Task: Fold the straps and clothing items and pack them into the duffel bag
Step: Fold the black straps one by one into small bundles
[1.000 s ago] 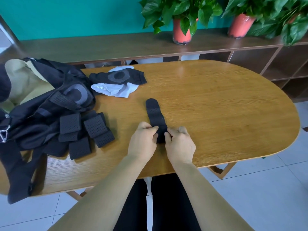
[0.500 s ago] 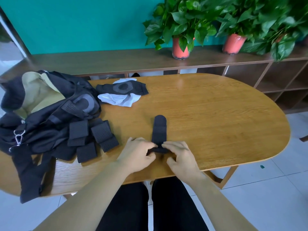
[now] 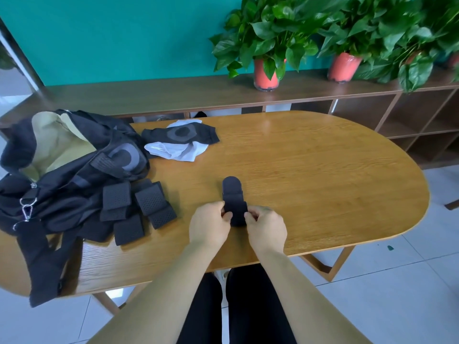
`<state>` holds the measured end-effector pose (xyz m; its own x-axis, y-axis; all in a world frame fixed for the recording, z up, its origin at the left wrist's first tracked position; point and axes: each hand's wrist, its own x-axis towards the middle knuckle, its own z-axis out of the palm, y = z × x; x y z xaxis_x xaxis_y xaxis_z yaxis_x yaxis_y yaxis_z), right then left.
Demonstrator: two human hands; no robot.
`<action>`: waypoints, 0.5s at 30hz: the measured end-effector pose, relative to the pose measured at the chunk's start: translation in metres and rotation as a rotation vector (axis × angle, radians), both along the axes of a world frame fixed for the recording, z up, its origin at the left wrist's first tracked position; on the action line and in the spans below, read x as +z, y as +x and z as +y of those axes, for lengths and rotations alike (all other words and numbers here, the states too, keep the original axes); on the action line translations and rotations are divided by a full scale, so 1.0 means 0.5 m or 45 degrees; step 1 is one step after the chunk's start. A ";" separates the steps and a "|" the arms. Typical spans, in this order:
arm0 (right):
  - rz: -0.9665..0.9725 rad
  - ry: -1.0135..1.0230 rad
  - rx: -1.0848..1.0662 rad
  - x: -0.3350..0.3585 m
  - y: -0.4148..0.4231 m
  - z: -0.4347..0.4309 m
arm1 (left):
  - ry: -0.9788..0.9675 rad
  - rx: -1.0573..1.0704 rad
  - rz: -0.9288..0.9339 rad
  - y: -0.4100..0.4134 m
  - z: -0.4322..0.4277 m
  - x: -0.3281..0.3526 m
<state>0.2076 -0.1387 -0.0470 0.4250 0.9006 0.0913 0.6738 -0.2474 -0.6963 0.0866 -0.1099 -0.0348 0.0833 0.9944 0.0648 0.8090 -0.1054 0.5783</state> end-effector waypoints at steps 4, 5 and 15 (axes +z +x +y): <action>-0.074 -0.019 0.021 -0.010 -0.003 0.000 | -0.020 -0.019 0.018 -0.002 0.000 -0.002; -0.086 -0.018 0.024 -0.011 -0.003 0.001 | -0.019 -0.027 0.027 -0.001 0.000 -0.002; -0.125 -0.035 0.023 -0.011 -0.007 0.005 | -0.004 -0.106 0.064 -0.002 0.013 -0.001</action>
